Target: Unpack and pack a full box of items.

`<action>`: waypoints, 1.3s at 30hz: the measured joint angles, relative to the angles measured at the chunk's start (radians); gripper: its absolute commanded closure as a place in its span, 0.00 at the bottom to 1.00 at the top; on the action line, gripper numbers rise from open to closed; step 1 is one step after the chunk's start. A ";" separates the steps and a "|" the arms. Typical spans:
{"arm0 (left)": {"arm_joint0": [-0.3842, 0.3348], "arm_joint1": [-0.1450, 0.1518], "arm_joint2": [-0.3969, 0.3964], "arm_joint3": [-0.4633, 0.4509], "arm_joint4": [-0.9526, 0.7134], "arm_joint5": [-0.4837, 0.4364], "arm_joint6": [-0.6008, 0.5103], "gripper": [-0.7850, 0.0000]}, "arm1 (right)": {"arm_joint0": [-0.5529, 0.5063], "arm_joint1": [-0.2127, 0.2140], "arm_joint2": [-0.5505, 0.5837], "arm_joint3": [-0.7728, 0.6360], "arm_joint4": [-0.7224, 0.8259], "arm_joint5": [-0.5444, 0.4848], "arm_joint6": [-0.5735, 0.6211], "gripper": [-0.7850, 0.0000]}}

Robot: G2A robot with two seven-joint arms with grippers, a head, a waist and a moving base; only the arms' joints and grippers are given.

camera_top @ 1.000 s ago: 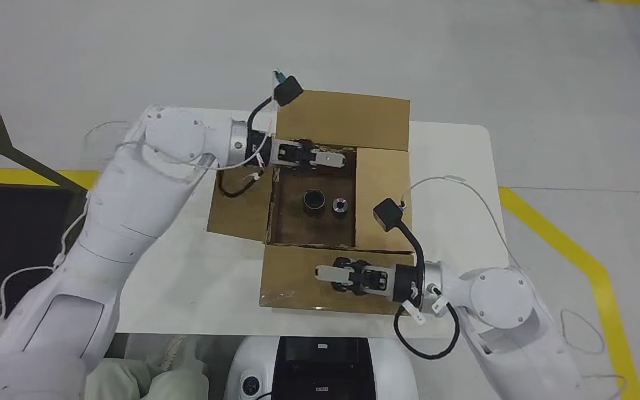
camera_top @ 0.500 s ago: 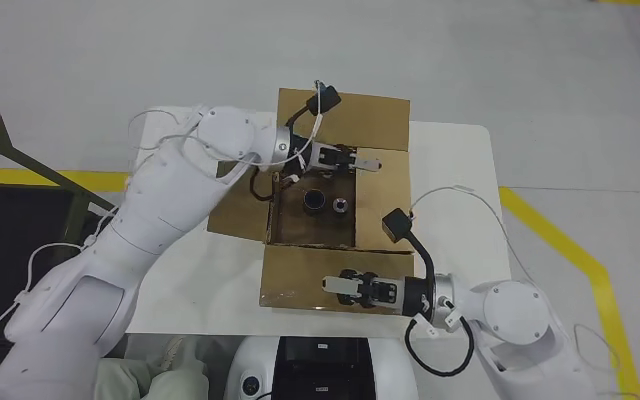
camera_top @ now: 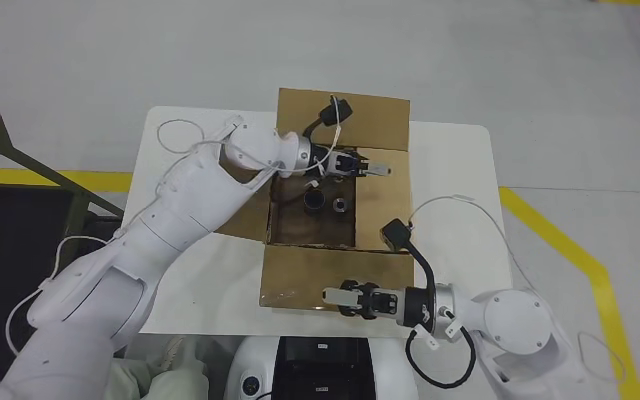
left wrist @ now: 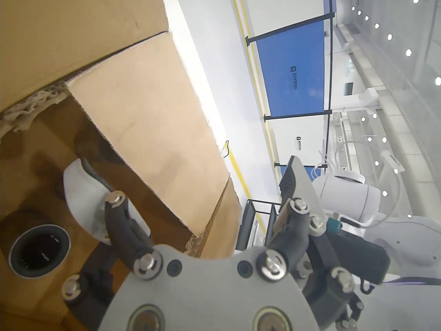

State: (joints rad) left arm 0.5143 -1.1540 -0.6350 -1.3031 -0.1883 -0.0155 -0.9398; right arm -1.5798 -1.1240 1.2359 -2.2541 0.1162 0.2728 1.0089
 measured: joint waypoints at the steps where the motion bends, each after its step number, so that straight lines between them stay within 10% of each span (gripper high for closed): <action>1: -0.005 -0.004 0.005 -0.001 0.008 0.003 0.002 0.00 | 0.003 0.000 -0.006 0.003 -0.001 0.001 0.000 0.00; 23: -0.074 -0.113 0.095 0.147 0.078 -0.005 0.055 0.00 | 0.044 0.014 -0.076 0.038 0.002 0.010 -0.033 0.00; 39: 0.001 -0.089 -0.046 0.009 0.056 -0.114 0.087 0.00 | 0.077 0.015 -0.086 0.114 0.013 0.028 -0.165 0.00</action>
State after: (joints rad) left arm 0.5156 -1.2432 -0.6809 -1.2941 -0.1323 -0.1298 -0.8526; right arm -1.5032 -1.1088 1.1494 -2.1401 0.1292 0.3010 0.8444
